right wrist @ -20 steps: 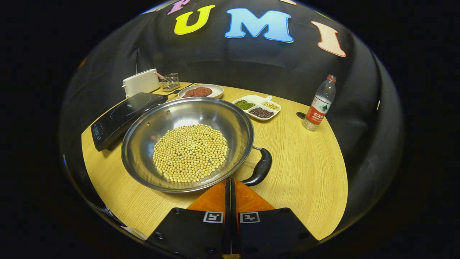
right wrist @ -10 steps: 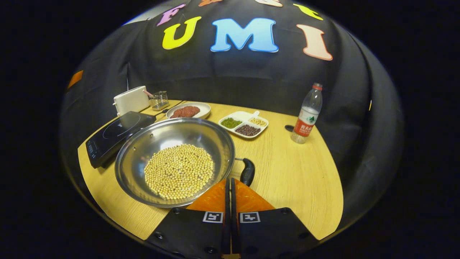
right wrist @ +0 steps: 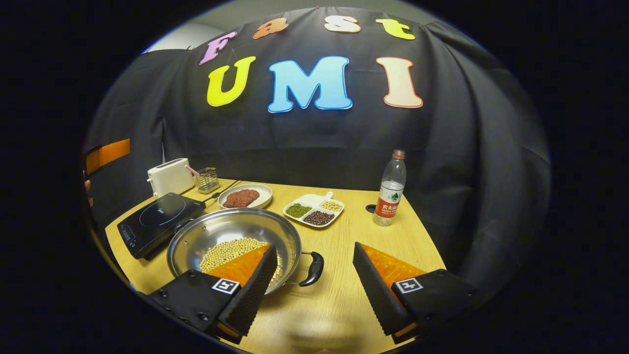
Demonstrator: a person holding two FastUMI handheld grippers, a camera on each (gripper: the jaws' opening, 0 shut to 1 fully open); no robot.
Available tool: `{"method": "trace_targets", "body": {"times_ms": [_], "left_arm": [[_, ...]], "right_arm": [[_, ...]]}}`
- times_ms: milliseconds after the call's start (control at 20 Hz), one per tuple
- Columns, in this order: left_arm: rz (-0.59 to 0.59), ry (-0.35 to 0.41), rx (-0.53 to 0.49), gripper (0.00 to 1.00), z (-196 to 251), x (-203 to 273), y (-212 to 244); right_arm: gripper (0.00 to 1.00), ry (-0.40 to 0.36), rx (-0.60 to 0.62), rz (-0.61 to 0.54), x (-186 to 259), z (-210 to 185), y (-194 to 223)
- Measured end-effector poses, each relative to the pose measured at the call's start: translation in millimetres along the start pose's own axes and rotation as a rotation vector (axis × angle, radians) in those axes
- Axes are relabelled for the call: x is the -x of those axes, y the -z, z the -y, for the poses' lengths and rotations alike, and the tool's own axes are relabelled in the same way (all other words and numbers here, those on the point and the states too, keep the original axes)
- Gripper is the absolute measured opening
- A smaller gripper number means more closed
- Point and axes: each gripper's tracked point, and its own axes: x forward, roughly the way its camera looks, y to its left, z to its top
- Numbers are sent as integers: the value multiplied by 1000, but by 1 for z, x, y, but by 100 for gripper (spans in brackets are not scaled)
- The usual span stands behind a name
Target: First push the handle of the pot to place it horizontally, then grasp the pot with both hands and set it on the induction cooktop.
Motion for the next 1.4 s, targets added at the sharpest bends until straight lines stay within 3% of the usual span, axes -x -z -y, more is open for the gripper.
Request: {"method": "trace_targets", "body": {"times_ms": [150, 250, 450, 500, 600, 950, 1000, 1050, 1400], "left_arm": [[-38, 72, 9, 82, 7, -19, 18], [-62, 108, 6, 83, 8, -32, 31], [-118, 185, 4, 86, 13, -52, 61], [-135, 203, 7, 85, 14, -58, 69], [-172, 231, 14, 86, 17, -68, 85], [-332, 319, 0, 86, 38, -90, 155], [-353, 328, -3, 83, 40, -92, 164], [-372, 336, -3, 86, 44, -93, 173], [-480, 338, 7, 86, 54, -99, 218]], "right_arm": [[95, 47, -2, -12, -3, 3, 2], [99, 75, -9, -28, -6, 3, 4], [95, 117, -40, -56, -12, -3, 6], [99, 122, -45, -65, -15, -5, 8], [95, 131, -52, -84, -18, -9, 12], [99, 140, -66, -134, -35, -20, 20], [95, 144, -66, -140, -39, -20, 21], [99, 149, -65, -146, -41, -20, 23], [99, 157, -71, -205, -56, -19, 39]]}}
